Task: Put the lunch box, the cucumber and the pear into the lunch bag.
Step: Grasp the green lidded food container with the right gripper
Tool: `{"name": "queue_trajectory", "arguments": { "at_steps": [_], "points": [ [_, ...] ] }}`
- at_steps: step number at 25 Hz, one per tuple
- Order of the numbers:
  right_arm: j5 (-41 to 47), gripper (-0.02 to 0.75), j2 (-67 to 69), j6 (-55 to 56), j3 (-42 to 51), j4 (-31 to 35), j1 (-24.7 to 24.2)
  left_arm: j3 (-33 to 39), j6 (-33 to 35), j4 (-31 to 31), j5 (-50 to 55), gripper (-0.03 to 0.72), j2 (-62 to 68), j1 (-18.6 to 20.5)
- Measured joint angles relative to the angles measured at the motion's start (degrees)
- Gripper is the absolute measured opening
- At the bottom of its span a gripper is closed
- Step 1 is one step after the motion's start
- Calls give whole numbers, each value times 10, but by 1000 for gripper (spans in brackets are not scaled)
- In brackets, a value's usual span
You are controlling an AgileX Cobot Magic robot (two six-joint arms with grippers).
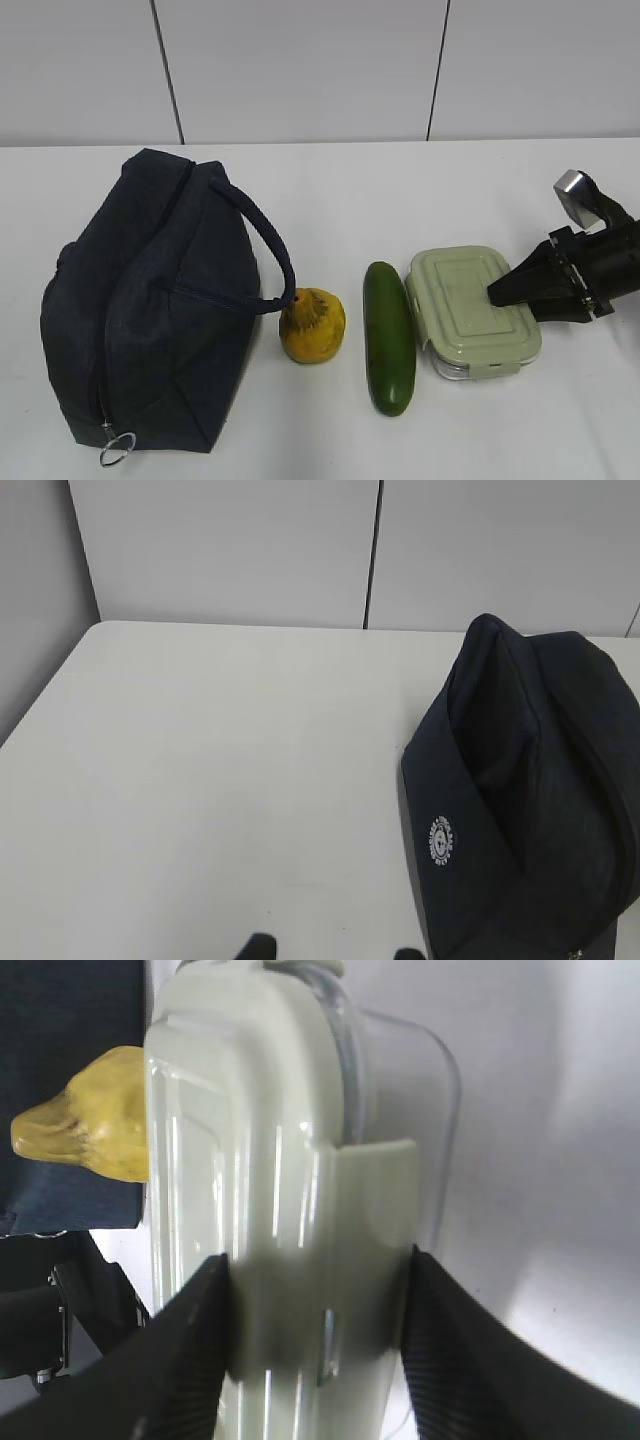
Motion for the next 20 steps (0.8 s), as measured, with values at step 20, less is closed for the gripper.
{"name": "queue_trajectory", "arguments": {
  "at_steps": [20],
  "points": [
    [0, 380, 0, 8, 0, 0, 0, -8, 60, -202, -98, 237, 192, 0]
  ]
}}
